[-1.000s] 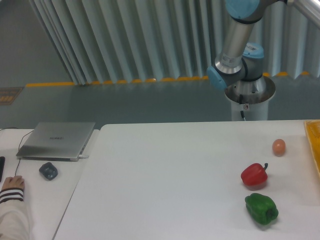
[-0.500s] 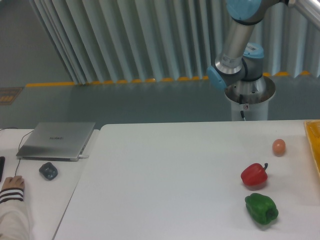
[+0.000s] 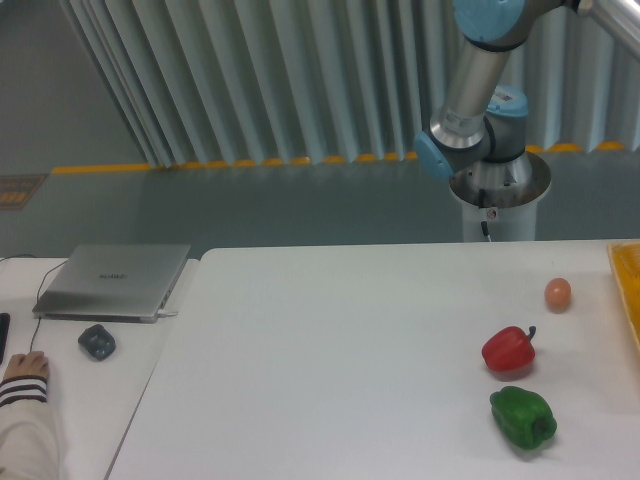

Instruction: Place the triangular bread on the table

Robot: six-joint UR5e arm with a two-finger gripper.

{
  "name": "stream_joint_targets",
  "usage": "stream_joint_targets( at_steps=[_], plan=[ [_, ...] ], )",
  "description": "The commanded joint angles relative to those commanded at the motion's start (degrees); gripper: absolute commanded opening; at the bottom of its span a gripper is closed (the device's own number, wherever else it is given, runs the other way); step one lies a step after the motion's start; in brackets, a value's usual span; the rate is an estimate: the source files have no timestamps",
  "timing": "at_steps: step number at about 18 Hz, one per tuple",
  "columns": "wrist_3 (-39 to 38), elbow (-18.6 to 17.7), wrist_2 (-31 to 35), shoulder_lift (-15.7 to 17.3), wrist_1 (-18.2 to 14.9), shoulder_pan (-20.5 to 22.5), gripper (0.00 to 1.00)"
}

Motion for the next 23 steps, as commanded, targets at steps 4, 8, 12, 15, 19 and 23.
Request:
stream_joint_targets(
  at_steps=[4, 8, 12, 15, 19, 23],
  plan=[
    [-0.2, -0.1, 0.0, 0.4, -0.9, -0.1, 0.17],
    [-0.2, 1.1, -0.2, 2.0, -4.5, -0.1, 0.17],
    [-0.3, 4.1, -0.6, 2.8, -10.0, -0.2, 0.17],
    [-0.3, 4.7, -3.8, 3.8, -12.0, -0.1, 0.17],
    [-0.6, 6.1, -6.1, 3.9, -15.5, 0.1, 0.17],
    [-12.6, 7.4, -11.7, 4.5, -18.8, -3.0, 0.17]
  ],
)
